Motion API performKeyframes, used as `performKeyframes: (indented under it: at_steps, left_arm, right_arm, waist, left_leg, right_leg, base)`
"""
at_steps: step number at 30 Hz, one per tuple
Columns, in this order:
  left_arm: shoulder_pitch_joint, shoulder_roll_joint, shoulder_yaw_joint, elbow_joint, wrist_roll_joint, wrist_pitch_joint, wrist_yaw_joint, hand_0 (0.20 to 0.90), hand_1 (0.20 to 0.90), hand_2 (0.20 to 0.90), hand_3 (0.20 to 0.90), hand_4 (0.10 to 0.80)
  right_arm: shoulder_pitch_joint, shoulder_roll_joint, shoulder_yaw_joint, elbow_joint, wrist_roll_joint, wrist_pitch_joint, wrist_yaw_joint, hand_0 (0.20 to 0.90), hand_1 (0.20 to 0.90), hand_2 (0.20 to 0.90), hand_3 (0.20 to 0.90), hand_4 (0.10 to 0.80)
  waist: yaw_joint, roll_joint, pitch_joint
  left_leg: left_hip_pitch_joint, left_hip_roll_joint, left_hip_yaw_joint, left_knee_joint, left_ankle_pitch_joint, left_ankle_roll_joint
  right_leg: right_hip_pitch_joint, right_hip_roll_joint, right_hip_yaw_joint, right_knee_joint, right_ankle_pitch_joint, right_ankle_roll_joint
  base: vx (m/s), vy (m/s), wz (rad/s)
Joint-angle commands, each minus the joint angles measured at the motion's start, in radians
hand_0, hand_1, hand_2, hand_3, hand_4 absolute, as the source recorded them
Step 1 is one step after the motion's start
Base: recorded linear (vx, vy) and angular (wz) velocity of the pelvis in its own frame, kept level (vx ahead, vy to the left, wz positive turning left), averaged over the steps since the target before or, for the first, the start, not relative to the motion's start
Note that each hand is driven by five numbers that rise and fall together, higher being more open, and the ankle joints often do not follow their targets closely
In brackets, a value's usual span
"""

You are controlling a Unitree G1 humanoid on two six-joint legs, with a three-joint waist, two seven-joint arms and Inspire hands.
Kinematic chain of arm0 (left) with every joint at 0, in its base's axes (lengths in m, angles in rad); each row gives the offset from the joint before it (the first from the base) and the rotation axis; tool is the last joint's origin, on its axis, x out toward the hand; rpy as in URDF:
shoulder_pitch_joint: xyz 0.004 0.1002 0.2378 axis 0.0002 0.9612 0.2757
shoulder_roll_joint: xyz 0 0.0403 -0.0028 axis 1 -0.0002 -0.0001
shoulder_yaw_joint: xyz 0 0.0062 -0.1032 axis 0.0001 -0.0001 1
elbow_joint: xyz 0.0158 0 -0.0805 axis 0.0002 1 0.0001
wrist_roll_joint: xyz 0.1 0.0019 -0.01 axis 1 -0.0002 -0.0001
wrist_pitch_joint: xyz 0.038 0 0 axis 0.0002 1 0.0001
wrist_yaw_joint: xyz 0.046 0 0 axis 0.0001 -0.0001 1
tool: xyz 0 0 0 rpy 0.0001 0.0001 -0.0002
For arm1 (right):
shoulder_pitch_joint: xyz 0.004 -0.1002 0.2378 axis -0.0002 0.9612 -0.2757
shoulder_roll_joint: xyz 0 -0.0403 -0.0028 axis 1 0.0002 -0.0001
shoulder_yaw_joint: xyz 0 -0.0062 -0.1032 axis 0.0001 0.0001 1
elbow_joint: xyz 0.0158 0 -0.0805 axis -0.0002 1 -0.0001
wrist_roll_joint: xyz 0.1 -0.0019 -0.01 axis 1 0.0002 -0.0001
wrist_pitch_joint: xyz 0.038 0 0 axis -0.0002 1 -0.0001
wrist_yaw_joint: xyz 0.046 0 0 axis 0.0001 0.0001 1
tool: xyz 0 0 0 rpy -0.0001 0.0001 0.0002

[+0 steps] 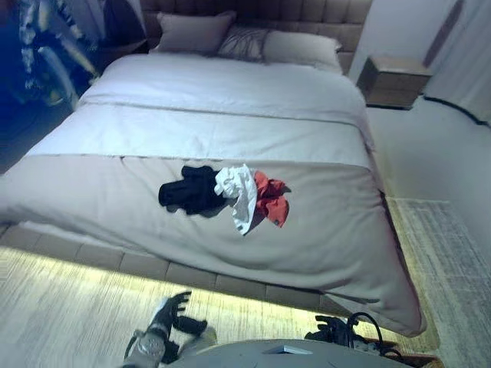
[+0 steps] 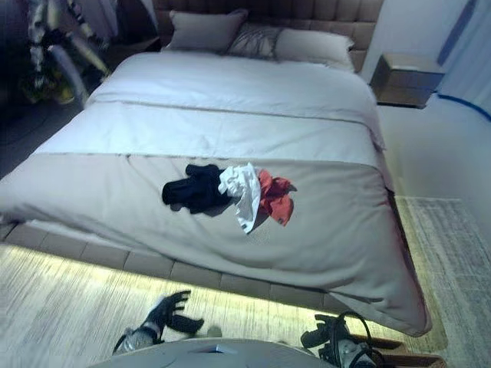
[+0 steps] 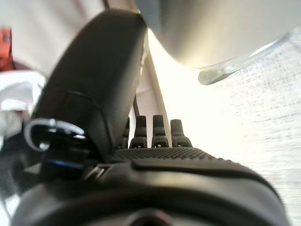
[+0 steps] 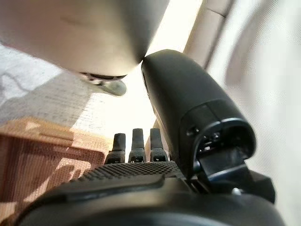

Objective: Pick up the clothes from the bed and place them into the basket

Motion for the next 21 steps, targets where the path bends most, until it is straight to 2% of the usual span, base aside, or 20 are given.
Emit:
performKeyframes:
  at_steps: [1,2,4,7,9,10,12,14,16,17,18,21]
  left_arm:
    - [0.02,0.002,0.022,-0.013,0.026,-0.05,0.036,0.9,0.9,0.9,0.9,0.8]
    - [0.025,-0.005,0.024,-0.001,0.036,-0.048,0.038,0.9,0.9,0.9,0.9,0.8]
    - [0.027,-0.011,0.028,0.01,0.024,-0.043,0.036,0.9,0.9,0.9,0.9,0.8]
    - [0.008,0.002,0.01,0.01,0.018,-0.036,0.022,0.9,0.9,0.9,0.9,0.8]
    - [-0.004,0.017,-0.002,0.0,0.005,-0.018,0.019,0.9,0.9,0.9,0.9,0.8]
    - [-0.009,0.022,-0.004,-0.004,0.004,-0.018,0.013,0.9,0.9,0.9,0.9,0.8]
    - [-0.015,0.031,-0.018,-0.016,-0.006,-0.023,0.003,0.9,0.9,0.9,0.9,0.8]
    - [-0.018,0.037,-0.028,-0.023,-0.019,-0.021,0.006,0.9,0.9,0.9,0.9,0.8]
    - [-0.039,0.055,-0.042,-0.028,-0.043,-0.013,0.025,0.9,0.9,0.9,0.9,0.8]
    - [-0.042,0.057,-0.041,-0.03,-0.046,-0.013,0.028,0.9,0.9,0.9,0.9,0.8]
    - [-0.046,0.065,-0.033,-0.035,-0.06,-0.012,0.038,0.9,0.9,0.9,0.9,0.8]
    - [-0.044,0.068,-0.017,-0.024,-0.076,-0.018,0.059,0.9,0.9,0.9,0.9,0.8]
  right_arm:
    - [0.005,-0.015,-0.017,0.03,0.006,-0.026,-0.014,0.9,0.9,0.9,0.9,0.8]
    - [0.003,-0.018,-0.02,0.033,0.006,-0.03,-0.03,0.9,0.9,0.9,0.9,0.8]
    - [0.002,-0.013,-0.025,0.037,0.002,-0.04,-0.049,0.9,0.9,0.9,0.9,0.8]
    - [0.015,0.0,-0.039,0.04,-0.042,-0.064,-0.052,0.9,0.9,0.9,0.9,0.8]
    - [0.024,0.012,-0.046,0.036,-0.02,-0.067,-0.074,0.9,0.9,0.9,0.9,0.8]
    - [0.026,0.016,-0.05,0.031,-0.031,-0.07,-0.087,0.9,0.9,0.9,0.9,0.8]
    - [0.03,0.017,-0.056,0.027,-0.028,-0.091,-0.111,0.9,0.9,0.9,0.9,0.8]
    - [0.026,0.014,-0.056,0.026,-0.022,-0.102,-0.119,0.9,0.9,0.9,0.9,0.8]
    - [0.002,0.007,-0.061,0.025,0.021,-0.121,-0.145,0.9,0.9,0.9,0.9,0.8]
    - [-0.003,0.006,-0.062,0.025,0.025,-0.126,-0.151,0.9,0.9,0.9,0.9,0.8]
    - [-0.019,0.0,-0.07,0.026,0.042,-0.136,-0.167,0.9,0.9,0.9,0.9,0.8]
    - [-0.048,-0.021,-0.1,0.037,0.101,-0.142,-0.205,0.9,0.9,0.9,0.9,0.8]
  waist:
    - [0.045,0.01,0.042]
    - [0.054,0.014,0.041]
    - [0.046,0.016,0.024]
    - [0.028,0.022,-0.011]
    - [0.019,0.021,-0.022]
    - [0.012,0.023,-0.023]
    - [-0.017,0.043,-0.017]
    - [-0.03,0.046,-0.012]
    - [-0.038,0.023,0.006]
    - [-0.037,0.022,0.009]
    - [-0.035,0.011,0.017]
    - [-0.022,0.007,0.015]
  left_leg:
    - [-0.029,0.044,0.129,-0.14,0.035,0.05]
    - [-0.054,0.041,0.099,-0.136,0.053,0.053]
    - [-0.021,0.024,0.106,-0.17,0.027,0.068]
    - [0.05,-0.004,0.116,-0.215,-0.003,0.107]
    - [0.075,-0.025,0.114,-0.225,-0.014,0.13]
    - [0.086,-0.031,0.11,-0.227,-0.022,0.143]
    - [0.121,-0.028,0.096,-0.242,-0.044,0.16]
    - [0.132,-0.026,0.092,-0.247,-0.054,0.161]
    - [0.137,-0.019,0.087,-0.247,-0.063,0.137]
    - [0.137,-0.016,0.089,-0.247,-0.064,0.133]
    - [0.142,-0.009,0.107,-0.247,-0.074,0.12]
    - [0.125,0.005,0.11,-0.247,-0.063,0.121]
  right_leg:
    - [0.044,0.006,-0.041,0.088,-0.042,0.045]
    - [0.054,0.005,-0.029,0.094,-0.053,0.042]
    - [0.058,-0.009,-0.028,0.115,-0.072,0.05]
    - [0.044,-0.048,-0.038,0.219,-0.091,0.079]
    - [0.009,-0.077,-0.039,0.333,-0.057,0.11]
    - [-0.028,-0.097,-0.024,0.42,-0.015,0.121]
    - [-0.162,-0.098,0.024,0.587,0.042,0.128]
    - [-0.219,-0.088,0.041,0.612,0.039,0.123]
    - [-0.238,-0.085,0.002,0.378,0.033,0.122]
    - [-0.236,-0.085,-0.006,0.356,0.037,0.123]
    - [-0.244,-0.088,-0.044,0.251,0.061,0.132]
    - [-0.204,-0.075,-0.018,0.216,0.047,0.118]
  base:
    - [0.177,0.159,0.48]
    - [0.208,0.212,0.46]
    - [0.211,0.248,0.08]
    - [0.203,0.225,-0.35]
    - [0.148,0.161,-0.22]
    - [0.115,0.164,0.02]
    - [0.077,0.117,0.02]
    - [0.049,-0.067,0.1]
    - [0.061,-0.267,0.31]
    - [0.041,-0.243,0.25]
    - [0.01,-0.212,0.23]
    - [0.06,-0.23,0.2]
